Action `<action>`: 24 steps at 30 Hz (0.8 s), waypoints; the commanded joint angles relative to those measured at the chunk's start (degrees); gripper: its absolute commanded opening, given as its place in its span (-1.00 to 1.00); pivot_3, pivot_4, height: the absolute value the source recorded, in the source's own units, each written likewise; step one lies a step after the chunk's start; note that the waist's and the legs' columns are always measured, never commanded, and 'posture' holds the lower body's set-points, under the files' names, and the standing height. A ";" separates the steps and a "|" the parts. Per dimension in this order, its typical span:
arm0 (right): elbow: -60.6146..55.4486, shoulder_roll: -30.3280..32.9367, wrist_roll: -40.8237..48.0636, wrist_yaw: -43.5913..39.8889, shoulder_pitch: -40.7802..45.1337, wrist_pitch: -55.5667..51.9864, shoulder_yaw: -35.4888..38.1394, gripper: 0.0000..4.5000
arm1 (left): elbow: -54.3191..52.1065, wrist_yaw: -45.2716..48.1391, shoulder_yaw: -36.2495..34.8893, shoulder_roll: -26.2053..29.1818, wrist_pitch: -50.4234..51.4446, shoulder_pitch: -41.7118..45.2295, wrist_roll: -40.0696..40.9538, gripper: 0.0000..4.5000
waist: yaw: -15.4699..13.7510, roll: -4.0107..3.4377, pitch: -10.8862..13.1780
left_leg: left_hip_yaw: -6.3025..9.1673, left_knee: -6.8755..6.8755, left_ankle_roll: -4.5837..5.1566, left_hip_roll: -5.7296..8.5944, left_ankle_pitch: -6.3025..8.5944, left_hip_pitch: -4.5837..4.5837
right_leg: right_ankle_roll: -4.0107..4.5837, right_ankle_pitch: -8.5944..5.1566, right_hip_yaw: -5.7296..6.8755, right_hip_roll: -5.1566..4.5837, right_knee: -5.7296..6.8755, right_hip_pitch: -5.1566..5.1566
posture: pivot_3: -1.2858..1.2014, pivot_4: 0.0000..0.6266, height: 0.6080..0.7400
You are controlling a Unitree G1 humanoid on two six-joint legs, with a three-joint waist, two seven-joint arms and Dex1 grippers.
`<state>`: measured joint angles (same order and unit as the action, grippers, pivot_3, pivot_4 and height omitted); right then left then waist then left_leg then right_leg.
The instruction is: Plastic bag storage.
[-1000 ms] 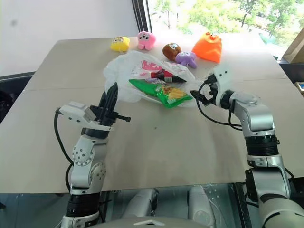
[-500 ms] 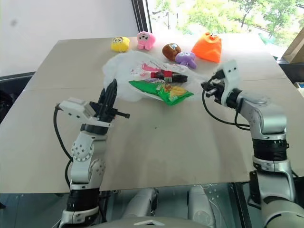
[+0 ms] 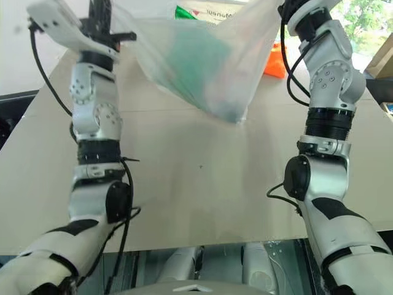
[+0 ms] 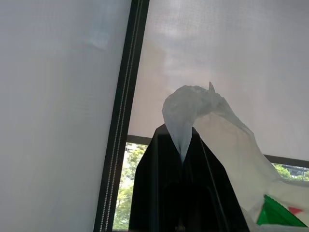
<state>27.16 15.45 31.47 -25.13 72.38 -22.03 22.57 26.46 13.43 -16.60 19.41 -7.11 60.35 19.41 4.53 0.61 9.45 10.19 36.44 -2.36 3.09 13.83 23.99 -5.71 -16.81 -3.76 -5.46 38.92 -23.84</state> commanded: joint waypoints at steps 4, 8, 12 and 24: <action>-3.35 3.54 2.02 -4.45 -1.61 0.47 -0.23 -0.84 | -9.07 4.81 0.05 2.63 -1.25 -6.41 0.53 -0.89 | 1.39 -0.01 0.01 | -0.13 -0.06 0.00 0.06 0.00 0.17 | 0.00 0.00 0.02 -0.19 0.02 -0.28 | 0.03 -0.52 1.00; -14.77 9.43 8.36 -14.99 -13.76 -12.22 -3.57 -0.20 | -20.88 7.38 -0.23 3.44 5.58 -18.93 4.69 -0.28 | 1.12 -0.01 -0.05 | -0.13 -0.06 0.01 0.07 0.00 0.16 | 0.00 0.00 0.03 -0.23 0.01 -0.28 | 0.03 -0.52 1.00; -30.01 18.62 10.37 -23.49 -33.68 -20.43 -8.99 0.60 | -38.75 12.14 1.58 7.11 15.62 -40.75 8.75 0.49 | 1.04 -0.04 -0.05 | -0.11 -0.04 0.08 0.12 0.04 0.11 | 0.00 0.00 0.05 -0.26 -0.02 -0.17 | 0.03 -0.52 1.00; -34.37 20.40 -4.03 -30.30 -64.51 4.41 -13.68 1.00 | -48.80 12.84 4.52 8.96 14.33 -76.25 -3.89 0.98 | -2.19 -0.13 0.20 | -0.47 0.09 0.46 -0.22 0.25 -2.35 | -0.13 0.01 -0.11 0.17 -0.07 2.26 | 0.03 -0.52 1.00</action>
<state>-6.68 35.61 28.34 -53.98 8.45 -21.67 8.09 -20.30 26.21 -12.79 28.51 10.64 -15.52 17.88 2.34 0.48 9.65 9.73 36.56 -1.90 2.85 14.08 21.64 -5.96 -16.79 -3.86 -5.26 38.85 -21.58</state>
